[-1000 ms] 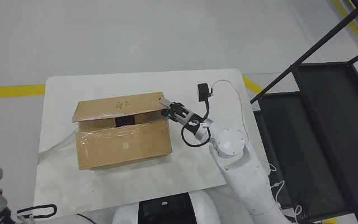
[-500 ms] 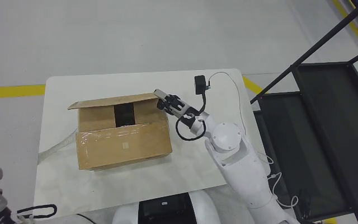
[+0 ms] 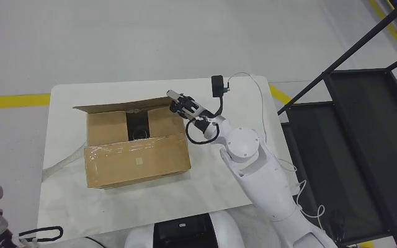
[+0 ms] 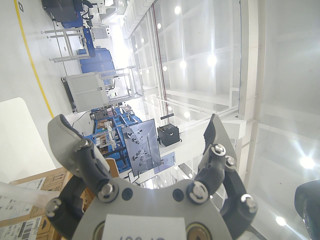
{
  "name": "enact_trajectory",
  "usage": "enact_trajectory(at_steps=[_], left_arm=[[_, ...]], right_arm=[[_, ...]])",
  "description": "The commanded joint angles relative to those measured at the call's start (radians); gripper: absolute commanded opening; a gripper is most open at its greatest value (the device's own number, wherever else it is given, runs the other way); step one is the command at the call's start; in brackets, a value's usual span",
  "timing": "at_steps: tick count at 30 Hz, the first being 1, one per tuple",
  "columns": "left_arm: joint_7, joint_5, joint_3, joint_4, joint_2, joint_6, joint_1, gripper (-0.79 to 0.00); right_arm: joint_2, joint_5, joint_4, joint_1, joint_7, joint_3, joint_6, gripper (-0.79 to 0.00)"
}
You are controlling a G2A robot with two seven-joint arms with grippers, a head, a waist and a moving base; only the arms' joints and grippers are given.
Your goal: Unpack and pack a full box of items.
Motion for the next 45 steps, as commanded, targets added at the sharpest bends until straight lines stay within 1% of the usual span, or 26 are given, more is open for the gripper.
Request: enact_trajectory(at_steps=[1, 6, 12, 17, 18, 19, 21, 26, 32, 39, 45], left_arm=[[0.001, 0.000, 0.000, 0.000, 0.000, 0.000, 0.000, 0.000], [0.001, 0.000, 0.000, 0.000, 0.000, 0.000, 0.000, 0.000], [0.001, 0.000, 0.000, 0.000, 0.000, 0.000, 0.000, 0.000], [0.001, 0.000, 0.000, 0.000, 0.000, 0.000, 0.000, 0.000], [0.001, 0.000, 0.000, 0.000, 0.000, 0.000, 0.000, 0.000], [0.001, 0.000, 0.000, 0.000, 0.000, 0.000, 0.000, 0.000], [0.001, 0.000, 0.000, 0.000, 0.000, 0.000, 0.000, 0.000], [0.001, 0.000, 0.000, 0.000, 0.000, 0.000, 0.000, 0.000], [0.001, 0.000, 0.000, 0.000, 0.000, 0.000, 0.000, 0.000], [0.001, 0.000, 0.000, 0.000, 0.000, 0.000, 0.000, 0.000], [0.001, 0.000, 0.000, 0.000, 0.000, 0.000, 0.000, 0.000]], right_arm=[[-0.003, -0.003, 0.011, 0.013, -0.017, -0.010, 0.014, -0.453], [-0.014, -0.002, 0.040, 0.052, -0.077, -0.043, 0.058, -0.554], [-0.028, -0.007, 0.082, 0.097, -0.131, -0.080, 0.084, -0.610], [-0.039, -0.044, 0.123, 0.146, -0.172, -0.115, 0.123, -0.680], [-0.042, -0.055, 0.130, 0.156, -0.181, -0.123, 0.135, -0.699], [-0.044, -0.063, 0.138, 0.166, -0.186, -0.131, 0.147, -0.742], [-0.050, -0.078, 0.155, 0.188, -0.199, -0.146, 0.174, -0.782], [-0.065, -0.081, 0.199, 0.233, -0.219, -0.176, 0.200, -0.785], [-0.081, -0.062, 0.257, 0.268, -0.228, -0.185, 0.222, -0.785], [-0.097, -0.074, 0.320, 0.297, -0.252, -0.205, 0.257, -0.785], [-0.109, -0.075, 0.362, 0.314, -0.259, -0.210, 0.264, -0.785]])
